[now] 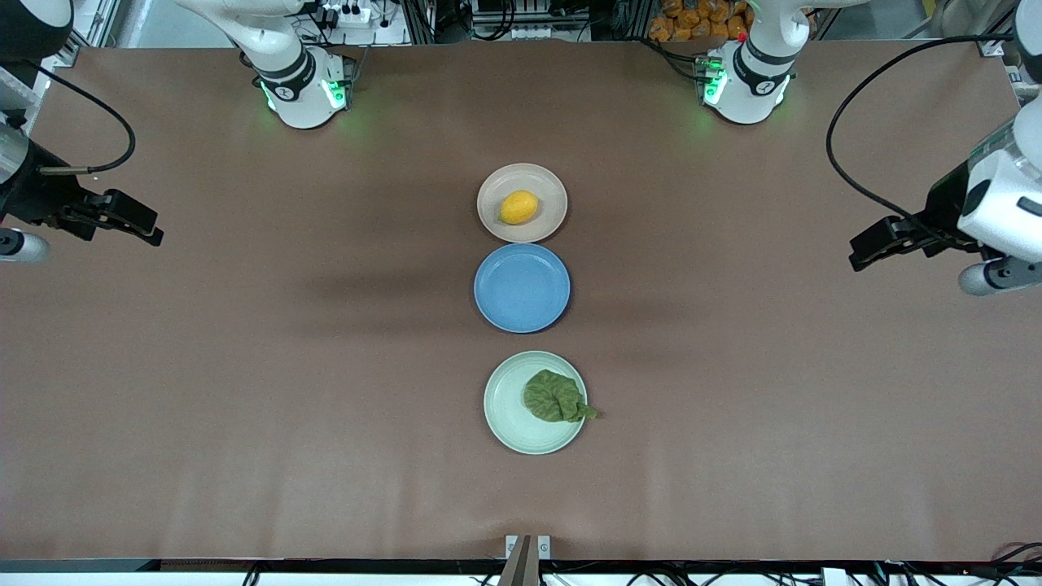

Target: Place lemon and lettuce in plates

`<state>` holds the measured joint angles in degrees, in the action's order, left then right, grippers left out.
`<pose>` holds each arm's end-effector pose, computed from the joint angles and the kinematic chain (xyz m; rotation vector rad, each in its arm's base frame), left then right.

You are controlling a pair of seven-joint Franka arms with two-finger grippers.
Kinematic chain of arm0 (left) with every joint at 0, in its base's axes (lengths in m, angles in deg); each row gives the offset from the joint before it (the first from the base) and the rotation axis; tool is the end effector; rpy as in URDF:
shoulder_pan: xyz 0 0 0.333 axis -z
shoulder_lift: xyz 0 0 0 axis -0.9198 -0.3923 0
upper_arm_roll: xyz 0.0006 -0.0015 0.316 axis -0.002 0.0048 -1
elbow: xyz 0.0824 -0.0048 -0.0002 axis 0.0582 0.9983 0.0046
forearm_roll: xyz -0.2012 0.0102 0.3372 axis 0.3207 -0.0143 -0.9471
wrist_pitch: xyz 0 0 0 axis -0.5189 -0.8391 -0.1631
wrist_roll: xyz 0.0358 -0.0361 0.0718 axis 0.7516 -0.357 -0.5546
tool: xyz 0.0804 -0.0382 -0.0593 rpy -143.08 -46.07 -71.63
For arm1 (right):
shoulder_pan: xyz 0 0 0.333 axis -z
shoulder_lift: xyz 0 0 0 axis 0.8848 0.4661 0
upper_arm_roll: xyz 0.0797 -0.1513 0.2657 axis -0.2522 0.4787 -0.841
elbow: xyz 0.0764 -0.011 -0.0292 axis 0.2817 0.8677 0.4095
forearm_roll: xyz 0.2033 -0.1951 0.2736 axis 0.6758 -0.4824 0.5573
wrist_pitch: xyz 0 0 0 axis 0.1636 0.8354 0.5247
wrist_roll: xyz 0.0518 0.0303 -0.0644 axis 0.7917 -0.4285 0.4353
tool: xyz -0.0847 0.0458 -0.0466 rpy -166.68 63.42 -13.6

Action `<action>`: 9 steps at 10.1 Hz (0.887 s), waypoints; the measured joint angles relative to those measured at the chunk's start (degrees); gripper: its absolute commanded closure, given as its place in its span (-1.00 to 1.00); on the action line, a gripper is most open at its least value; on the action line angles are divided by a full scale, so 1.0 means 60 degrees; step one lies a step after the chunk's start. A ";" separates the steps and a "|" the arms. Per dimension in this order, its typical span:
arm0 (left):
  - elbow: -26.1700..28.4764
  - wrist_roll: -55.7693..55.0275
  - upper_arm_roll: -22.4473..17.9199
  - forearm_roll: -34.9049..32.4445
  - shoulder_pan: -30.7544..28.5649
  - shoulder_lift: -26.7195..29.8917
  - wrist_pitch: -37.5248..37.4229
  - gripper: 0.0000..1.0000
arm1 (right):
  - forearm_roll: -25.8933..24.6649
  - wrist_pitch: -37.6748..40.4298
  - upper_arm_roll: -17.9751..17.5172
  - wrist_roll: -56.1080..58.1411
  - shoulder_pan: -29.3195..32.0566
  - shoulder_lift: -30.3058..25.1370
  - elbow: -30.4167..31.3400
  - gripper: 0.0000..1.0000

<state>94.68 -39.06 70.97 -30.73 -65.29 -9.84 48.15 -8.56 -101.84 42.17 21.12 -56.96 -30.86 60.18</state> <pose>0.5989 -0.0849 0.6354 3.1130 0.3127 0.0454 0.5670 0.0181 0.6110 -3.1138 0.1697 0.0001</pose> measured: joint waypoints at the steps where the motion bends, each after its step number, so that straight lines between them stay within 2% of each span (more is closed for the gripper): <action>1: 0.0080 0.0010 -0.0003 0.0109 -0.0055 0.0126 -0.0008 -1.00 | 0.0008 -0.0012 -0.0001 0.0000 -0.0002 0.0000 0.0032 -1.00; 3: 0.0389 0.0106 -0.0130 0.0172 -0.0030 0.0439 -0.0007 -1.00 | 0.0015 -0.0014 -0.0002 0.0000 -0.0004 0.0000 0.0054 -1.00; 6: 0.1440 0.0545 -0.1028 0.0206 0.0419 0.1150 0.0418 -1.00 | 0.0025 -0.0018 -0.0006 0.0000 -0.0031 -0.0005 0.0088 -1.00; 9: 0.1772 0.0985 -0.1192 0.0321 0.0420 0.1420 0.0574 -1.00 | 0.0030 -0.0043 -0.0007 0.0000 -0.0035 -0.0005 0.0126 -1.00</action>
<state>105.32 -33.15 63.82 -28.80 -62.76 -1.32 51.60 -8.38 -102.10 42.12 21.12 -57.17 -30.89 60.94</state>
